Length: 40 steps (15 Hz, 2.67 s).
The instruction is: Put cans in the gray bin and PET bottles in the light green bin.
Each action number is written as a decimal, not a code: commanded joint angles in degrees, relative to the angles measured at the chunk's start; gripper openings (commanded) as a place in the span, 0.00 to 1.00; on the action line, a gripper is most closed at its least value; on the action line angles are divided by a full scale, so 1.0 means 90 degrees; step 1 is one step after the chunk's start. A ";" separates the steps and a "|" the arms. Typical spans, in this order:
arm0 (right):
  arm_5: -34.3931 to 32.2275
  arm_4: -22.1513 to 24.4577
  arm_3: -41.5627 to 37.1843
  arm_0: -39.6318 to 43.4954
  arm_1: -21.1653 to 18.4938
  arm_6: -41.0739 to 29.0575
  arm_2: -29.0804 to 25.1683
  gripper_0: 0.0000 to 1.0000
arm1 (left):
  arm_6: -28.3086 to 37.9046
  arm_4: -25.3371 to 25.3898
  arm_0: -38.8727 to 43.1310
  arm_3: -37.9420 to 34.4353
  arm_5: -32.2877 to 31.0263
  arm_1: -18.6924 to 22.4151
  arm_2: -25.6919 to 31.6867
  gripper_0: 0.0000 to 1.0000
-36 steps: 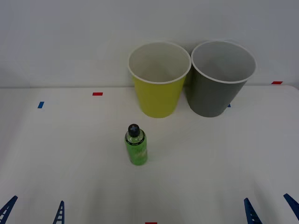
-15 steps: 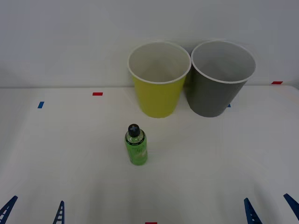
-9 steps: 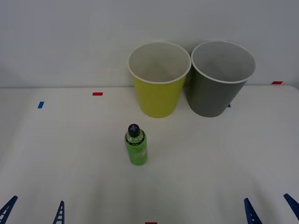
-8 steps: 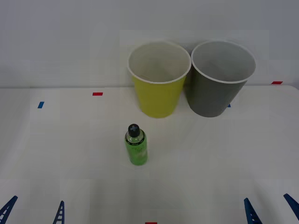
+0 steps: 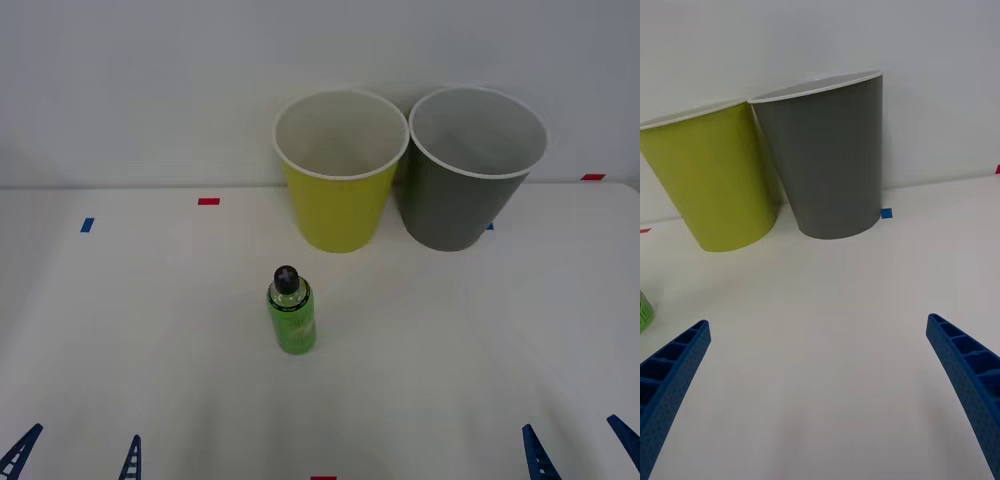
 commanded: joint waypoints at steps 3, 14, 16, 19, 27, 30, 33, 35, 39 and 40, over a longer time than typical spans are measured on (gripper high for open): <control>0.0000 0.0000 0.0000 0.0000 0.0000 0.0000 0.0000 1.00 | 0.0152 -0.0262 -0.0196 0.0103 0.0019 0.0514 -0.0142 1.00; 0.0000 0.0000 0.0000 0.0000 0.0000 0.0000 0.0000 1.00 | 0.0299 0.0089 -0.2745 0.1236 -0.0274 0.2213 -0.1490 1.00; 0.0000 0.0000 0.0000 0.0000 0.0000 0.0000 0.0000 1.00 | 0.0357 0.0216 -0.3351 0.1587 -0.0264 0.2272 -0.1822 1.00; 0.0000 0.0000 0.0000 0.0000 0.0000 0.0000 0.0000 1.00 | 0.0494 0.0529 -0.4083 0.1822 -0.0264 0.2292 -0.2203 1.00; 0.0000 0.0000 0.0000 0.0000 0.0000 0.0000 0.0000 1.00 | 0.0504 0.1515 -0.5665 0.1822 -0.0216 0.2516 -0.3697 1.00; 0.0000 0.0000 0.0000 0.0000 0.0000 0.0000 0.0000 1.00 | 0.0494 0.1515 -0.5948 0.1822 0.0038 0.2428 -0.3726 1.00; 0.0000 0.0000 0.0000 0.0000 0.0000 0.0000 0.0000 0.99 | 0.0523 0.1583 -0.6183 0.1822 0.0341 0.2321 -0.3726 1.00; 0.0000 0.0000 0.0000 0.0000 0.0000 0.0000 0.0000 1.00 | 0.0504 0.1681 -0.6310 0.1822 0.0439 0.2174 -0.3726 1.00; 0.0000 0.0000 0.0000 0.0000 0.0000 0.0000 0.0000 1.00 | 0.0494 0.1720 -0.6476 0.1822 0.0556 0.2018 -0.3726 1.00; 0.0000 0.0000 0.0000 0.0000 0.0000 0.0000 0.0000 1.00 | 0.0494 0.1710 -0.6534 0.1822 0.0624 0.1969 -0.3726 1.00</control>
